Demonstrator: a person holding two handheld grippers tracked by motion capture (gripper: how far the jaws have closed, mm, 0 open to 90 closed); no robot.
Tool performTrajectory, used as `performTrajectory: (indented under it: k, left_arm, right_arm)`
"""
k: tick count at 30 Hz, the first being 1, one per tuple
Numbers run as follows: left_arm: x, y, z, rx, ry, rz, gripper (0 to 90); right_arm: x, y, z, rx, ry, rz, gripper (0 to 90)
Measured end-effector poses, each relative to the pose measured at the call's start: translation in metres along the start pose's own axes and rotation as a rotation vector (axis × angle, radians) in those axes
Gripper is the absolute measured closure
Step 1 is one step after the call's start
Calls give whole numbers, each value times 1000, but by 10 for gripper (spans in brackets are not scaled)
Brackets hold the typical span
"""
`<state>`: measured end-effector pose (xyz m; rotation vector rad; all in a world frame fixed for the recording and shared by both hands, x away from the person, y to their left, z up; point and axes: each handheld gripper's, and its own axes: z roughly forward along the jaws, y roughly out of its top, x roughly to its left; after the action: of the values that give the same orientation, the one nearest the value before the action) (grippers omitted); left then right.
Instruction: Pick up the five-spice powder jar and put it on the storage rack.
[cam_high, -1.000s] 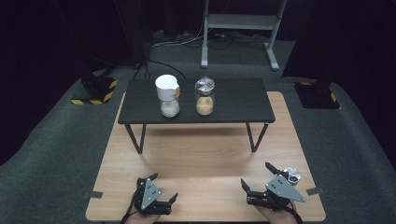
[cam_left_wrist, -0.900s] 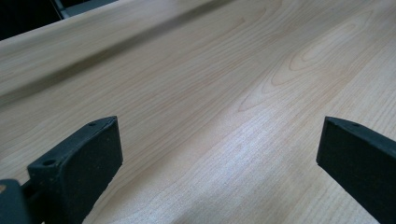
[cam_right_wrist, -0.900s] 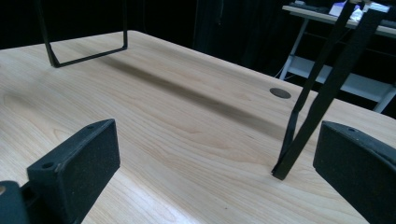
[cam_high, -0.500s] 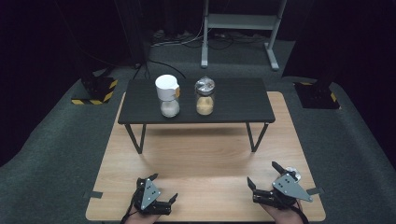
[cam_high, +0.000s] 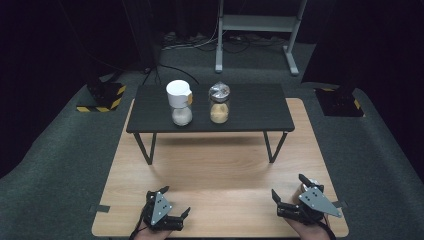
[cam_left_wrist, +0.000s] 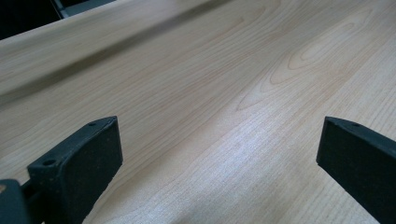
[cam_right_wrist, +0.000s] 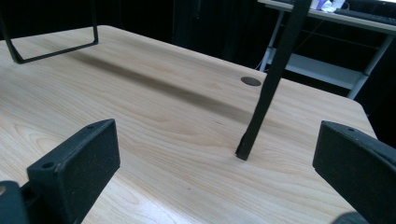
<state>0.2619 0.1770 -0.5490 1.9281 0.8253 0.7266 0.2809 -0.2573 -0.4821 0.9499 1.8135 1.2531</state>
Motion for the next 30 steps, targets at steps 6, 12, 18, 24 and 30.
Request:
performTrajectory:
  k: [6,12,18,24,30]
  left_arm:
    - [0,0,0,0,-1,0,5]
    - [0,0,0,-1,-2,-2,5]
    - [0,0,0,-1,-2,-2,5]
    - [0,0,0,0,-3,0,6]
    - [0,0,0,1,-7,2,6]
  right_arm:
    - [-5,-1,-4,1,-16,8,0]
    - [-11,-1,-8,-1,-36,18,0]
    - [-17,-5,-13,2,-54,27,0]
    - [-22,-9,-17,6,-74,37,0]
    - [-27,-12,-21,5,-97,43,0]
